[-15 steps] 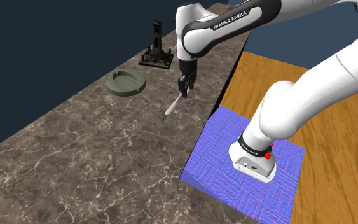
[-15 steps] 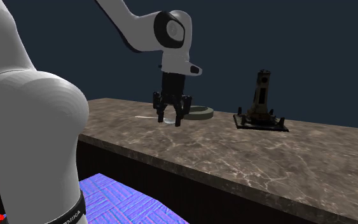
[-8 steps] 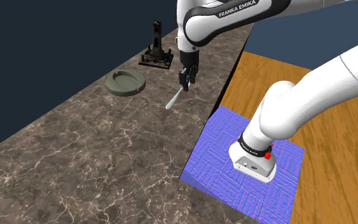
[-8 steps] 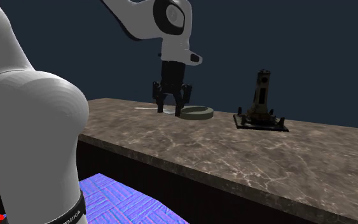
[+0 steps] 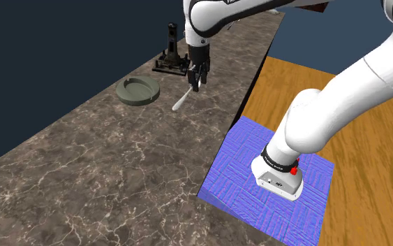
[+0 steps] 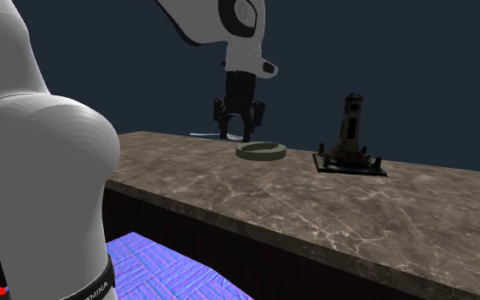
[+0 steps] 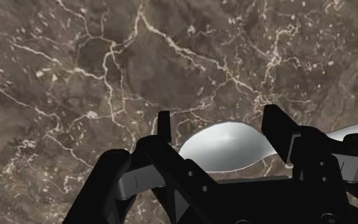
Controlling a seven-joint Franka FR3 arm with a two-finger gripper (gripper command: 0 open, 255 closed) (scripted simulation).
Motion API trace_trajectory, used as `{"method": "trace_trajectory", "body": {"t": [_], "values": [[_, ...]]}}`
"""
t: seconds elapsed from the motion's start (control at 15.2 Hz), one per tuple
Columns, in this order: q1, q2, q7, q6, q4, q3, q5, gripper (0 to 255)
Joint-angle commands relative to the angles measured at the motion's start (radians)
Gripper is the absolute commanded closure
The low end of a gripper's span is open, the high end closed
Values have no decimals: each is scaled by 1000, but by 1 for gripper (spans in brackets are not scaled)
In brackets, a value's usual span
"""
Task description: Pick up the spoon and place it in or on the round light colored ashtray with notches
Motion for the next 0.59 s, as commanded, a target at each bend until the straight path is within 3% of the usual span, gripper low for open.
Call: {"method": "trace_trajectory", "body": {"t": [0.0,0.53], "values": [[3,84,-2,2,82,-1,5,255],[11,398,-5,-46,443,1,28,255]]}}
